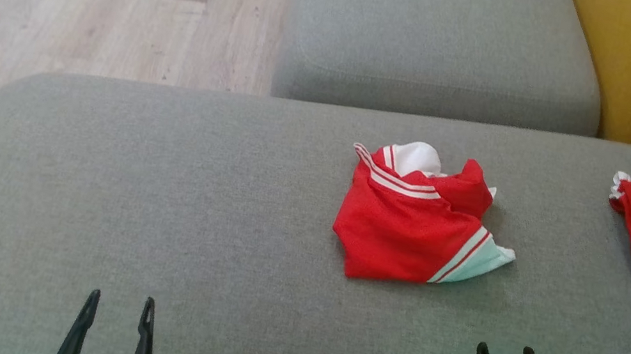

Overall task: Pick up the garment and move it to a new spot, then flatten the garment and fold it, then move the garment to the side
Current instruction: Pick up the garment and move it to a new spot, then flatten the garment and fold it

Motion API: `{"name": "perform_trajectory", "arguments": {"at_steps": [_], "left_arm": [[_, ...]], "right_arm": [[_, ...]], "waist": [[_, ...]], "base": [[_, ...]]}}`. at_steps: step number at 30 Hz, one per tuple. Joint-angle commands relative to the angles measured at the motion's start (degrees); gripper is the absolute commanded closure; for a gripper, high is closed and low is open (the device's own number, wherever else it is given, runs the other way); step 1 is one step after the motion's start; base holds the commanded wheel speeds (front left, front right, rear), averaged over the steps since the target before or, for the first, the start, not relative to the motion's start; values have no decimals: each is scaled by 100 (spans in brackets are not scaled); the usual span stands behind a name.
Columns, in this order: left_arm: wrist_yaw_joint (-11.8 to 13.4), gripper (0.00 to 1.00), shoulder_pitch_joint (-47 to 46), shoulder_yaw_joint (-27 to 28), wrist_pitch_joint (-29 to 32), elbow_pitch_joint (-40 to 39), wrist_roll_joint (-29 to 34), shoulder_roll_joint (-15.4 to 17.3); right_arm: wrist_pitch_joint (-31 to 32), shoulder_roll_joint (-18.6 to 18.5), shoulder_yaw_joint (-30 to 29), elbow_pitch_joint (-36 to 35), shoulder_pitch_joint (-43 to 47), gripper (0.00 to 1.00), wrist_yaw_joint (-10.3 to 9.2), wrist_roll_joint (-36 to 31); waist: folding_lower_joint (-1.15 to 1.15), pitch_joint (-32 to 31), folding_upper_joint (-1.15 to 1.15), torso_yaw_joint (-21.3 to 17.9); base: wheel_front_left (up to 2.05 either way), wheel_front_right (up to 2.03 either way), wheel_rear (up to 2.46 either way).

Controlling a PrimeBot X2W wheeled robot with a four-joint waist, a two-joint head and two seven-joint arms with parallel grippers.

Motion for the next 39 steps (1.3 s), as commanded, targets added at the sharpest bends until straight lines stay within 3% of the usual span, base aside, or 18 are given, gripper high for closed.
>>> {"name": "perform_trajectory", "arguments": {"at_steps": [1,11,39], "left_arm": [[-38,0,-259,214,-45,-248,135,-75],[-168,0,-91,155,-45,-151,552,-113],[-190,0,-86,59,-46,-132,624,-173]], "right_arm": [[-33,-28,120,-193,-193,0,-4,-10],[-33,-28,197,-227,-119,0,-4,-97],[-33,-28,203,-296,-160,0,-4,-206]], "waist": [[2,-73,0,51],[2,-155,0,144],[2,-29,0,171]], "base": [[0,0,0],[0,0,0],[0,0,0]]}}
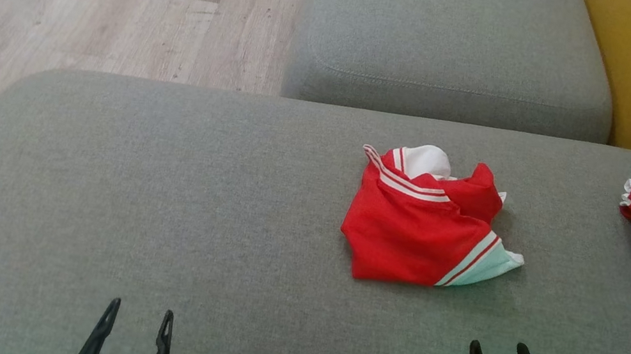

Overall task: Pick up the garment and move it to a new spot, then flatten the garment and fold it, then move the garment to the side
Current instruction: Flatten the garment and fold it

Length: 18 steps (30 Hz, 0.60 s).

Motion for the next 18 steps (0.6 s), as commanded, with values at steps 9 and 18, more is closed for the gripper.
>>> {"name": "perform_trajectory", "arguments": {"at_steps": [9,18], "left_arm": [[30,0,-373,-23,-46,-363,66,-104],[-2,0,-801,-410,-46,-578,151,-140]], "right_arm": [[-33,-32,35,-185,-551,0,-4,-129],[-33,-303,-196,196,-1725,0,-4,119]], "waist": [[0,331,0,26],[0,918,0,134]], "base": [[0,0,0],[0,0,0]]}}
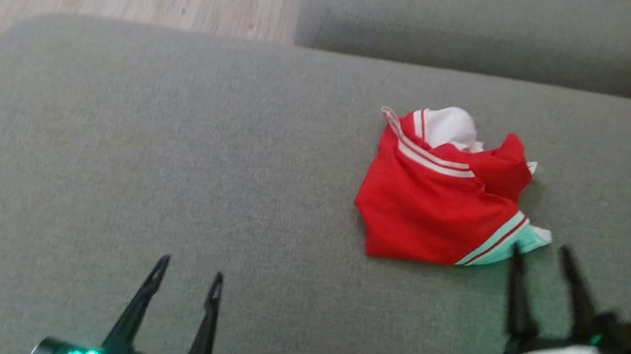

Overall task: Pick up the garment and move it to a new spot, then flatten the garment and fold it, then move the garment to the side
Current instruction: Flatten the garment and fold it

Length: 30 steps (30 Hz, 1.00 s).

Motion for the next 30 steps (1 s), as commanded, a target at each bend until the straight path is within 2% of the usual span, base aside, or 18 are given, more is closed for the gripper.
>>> {"name": "perform_trajectory", "arguments": {"at_steps": [1,4,6,9,10,15,16,17,23,27,30], "left_arm": [[1,0,-343,58,-46,-243,65,-81],[6,0,-534,-77,-46,-270,75,-89],[11,0,-632,-151,-46,-262,73,-93],[27,0,-742,-218,-46,-231,58,-96],[27,0,-742,-218,-46,-231,58,-96],[52,0,-891,-262,-46,-191,38,-90],[57,0,-915,-267,-46,-185,36,-87],[66,0,-935,-270,-46,-180,35,-83],[123,0,-958,-284,-46,-190,14,-53],[127,0,-953,-306,-46,-210,-2,-22],[114,0,-998,-335,-46,-228,-4,-12]], "right_arm": [[-33,-271,17,-3,-510,0,-4,130],[-33,-563,17,388,-1000,0,-4,396],[-33,-740,224,765,-1279,0,-4,723],[68,-1042,920,1229,-1649,0,-4,1495],[68,-1042,920,1229,-1649,0,-4,1495],[458,-1522,2034,1511,-1998,0,-4,2660],[452,-1622,2245,1486,-2037,29,-4,2794],[413,-1703,2407,1465,-2061,100,-4,2936],[89,-2068,2869,1347,-2244,100,-4,3452],[-11,-2317,2611,1104,-2685,100,-4,3595],[-27,-2620,2241,882,-3310,100,-4,3427]], "waist": [[-1,273,0,71],[-1,514,0,133],[-1,637,0,165],[-1,789,0,196],[-1,789,0,196],[-1,920,0,211],[-1,930,0,209],[-1,933,0,201],[-1,862,0,43],[-1,797,0,-161],[-1,774,0,-285]], "base": [[0,0,0],[0,0,0],[0,0,0],[0,0,0],[0,0,0],[0,0,0],[0,0,0],[0,0,0],[0,0,0],[0,0,0],[0,0,0]]}}
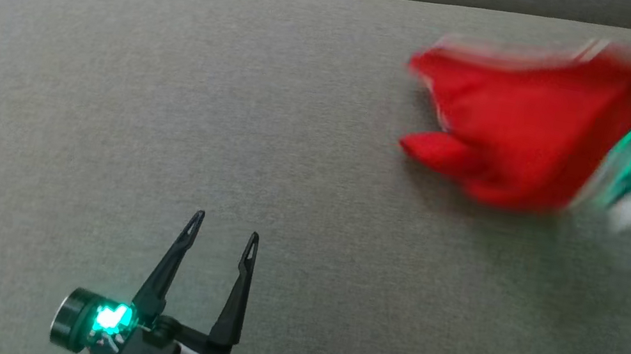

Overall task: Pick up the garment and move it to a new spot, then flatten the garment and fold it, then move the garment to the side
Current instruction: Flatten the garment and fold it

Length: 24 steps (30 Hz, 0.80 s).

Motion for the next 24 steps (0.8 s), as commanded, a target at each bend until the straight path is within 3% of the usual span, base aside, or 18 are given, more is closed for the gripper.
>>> {"name": "perform_trajectory", "arguments": {"at_steps": [1,7,11,17,24], "left_arm": [[10,0,-211,140,-45,-200,-43,-3],[-27,0,-269,70,-45,-160,-59,8],[-19,0,-254,76,-45,-170,-79,22],[-23,0,-173,42,-45,-136,-96,24],[-51,0,-128,-20,-45,-27,-116,12]], "right_arm": [[-99,-243,-166,-290,-453,100,-4,-123],[-101,-563,-769,-846,-1740,100,-4,-859],[-102,-419,-814,-1218,-2338,100,-4,-1160],[-13,324,142,-1441,-2184,100,-4,-1174],[-57,1603,1601,-814,-708,100,-4,-905]], "waist": [[0,-29,0,-76],[0,-118,0,-92],[0,-138,0,-31],[0,-165,0,114],[0,-253,0,371]], "base": [[0,0,0],[0,0,0],[0,0,0],[0,0,0],[0,0,0]]}}
